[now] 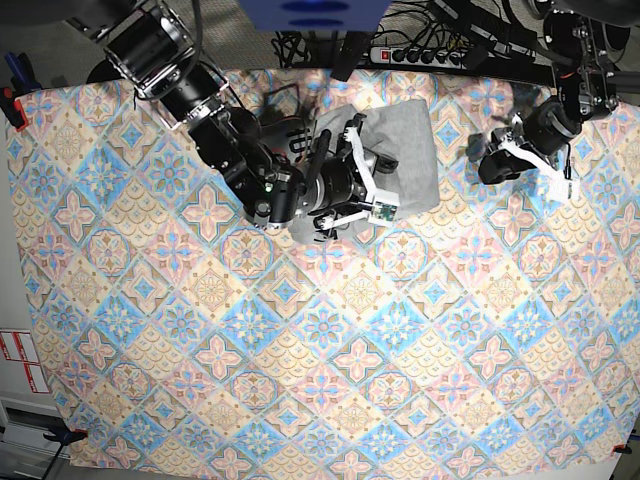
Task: Fold the T-shirt properly
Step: 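Grasp the strip's other end with the right gripper and fold it over, then grasp the folded bundle with both grippers and flatten it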
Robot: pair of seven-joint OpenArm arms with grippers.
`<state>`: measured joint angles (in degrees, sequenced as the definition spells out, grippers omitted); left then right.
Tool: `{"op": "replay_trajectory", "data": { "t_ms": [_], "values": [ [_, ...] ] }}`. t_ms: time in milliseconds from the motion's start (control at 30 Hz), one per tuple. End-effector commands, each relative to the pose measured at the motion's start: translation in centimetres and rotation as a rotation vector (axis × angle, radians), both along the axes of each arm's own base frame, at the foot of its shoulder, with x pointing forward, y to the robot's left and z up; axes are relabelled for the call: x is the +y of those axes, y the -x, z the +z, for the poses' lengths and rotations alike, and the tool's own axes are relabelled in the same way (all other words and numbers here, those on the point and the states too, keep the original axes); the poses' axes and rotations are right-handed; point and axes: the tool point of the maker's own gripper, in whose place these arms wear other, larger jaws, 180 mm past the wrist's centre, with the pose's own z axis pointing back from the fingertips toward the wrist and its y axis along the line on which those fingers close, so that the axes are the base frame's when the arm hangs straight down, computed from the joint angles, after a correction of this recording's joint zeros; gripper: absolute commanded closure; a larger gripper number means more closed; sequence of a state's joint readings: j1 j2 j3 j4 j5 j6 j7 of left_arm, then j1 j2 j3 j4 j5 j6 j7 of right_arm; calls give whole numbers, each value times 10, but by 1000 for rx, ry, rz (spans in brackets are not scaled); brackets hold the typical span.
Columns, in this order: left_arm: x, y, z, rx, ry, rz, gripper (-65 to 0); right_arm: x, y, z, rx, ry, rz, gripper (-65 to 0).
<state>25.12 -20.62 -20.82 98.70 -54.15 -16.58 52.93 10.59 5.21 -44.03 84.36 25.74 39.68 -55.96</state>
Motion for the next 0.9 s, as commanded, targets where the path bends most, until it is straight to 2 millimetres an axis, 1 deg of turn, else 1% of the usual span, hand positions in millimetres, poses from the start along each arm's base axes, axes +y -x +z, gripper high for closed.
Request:
{"op": "replay_trajectory", "data": {
  "t_ms": [0, 67, 133, 267, 333, 367, 433, 500, 633, 700, 767, 833, 867],
  "values": [
    [2, -7, 10, -40, -3, -4, -235, 11, -8, 22, -39, -67, 4, -204],
    [1, -8, 10, -43, -2, -3, -235, 12, -13, 35, -73, -94, 1, -209],
    [-2, -8, 9, -44, 9, 3, -235, 8, -27, 52, -117, -129, -40, -198],
    [-3, -7, 8, -43, 15, 7, -235, -23, -51, 68, -142, -178, -199, -153],
    [-4, -7, 8, -43, 17, 8, -235, -43, -61, 69, -140, -187, -286, -132],
    [-5, -7, 8, -43, 19, 7, -235, -52, -64, 65, -130, -184, -321, -125],
    [-5, -7, 8, -43, 19, 7, -235, -63, -69, 57, -108, -173, -365, -116],
    [-5, -7, 8, -44, 19, 7, -235, -67, -68, 44, -70, -154, -381, -108],
    [-5, -6, 8, -41, 18, 5, -235, -72, -61, 16, 13, -114, -395, -81],
    [-5, -6, 9, -42, 18, 5, -235, -69, -55, 6, 45, -102, -387, -75],
    [-6, -5, 8, -37, 18, 2, -235, -56, -49, 0, 64, -88, -338, -75],
    [-5, -5, 8, -37, 15, 1, -235, -34, -47, 2, 60, -97, -271, -75],
    [-5, -5, 8, -37, 15, 1, -235, -20, -42, 1, 66, -106, -236, -75]
  ]
}}
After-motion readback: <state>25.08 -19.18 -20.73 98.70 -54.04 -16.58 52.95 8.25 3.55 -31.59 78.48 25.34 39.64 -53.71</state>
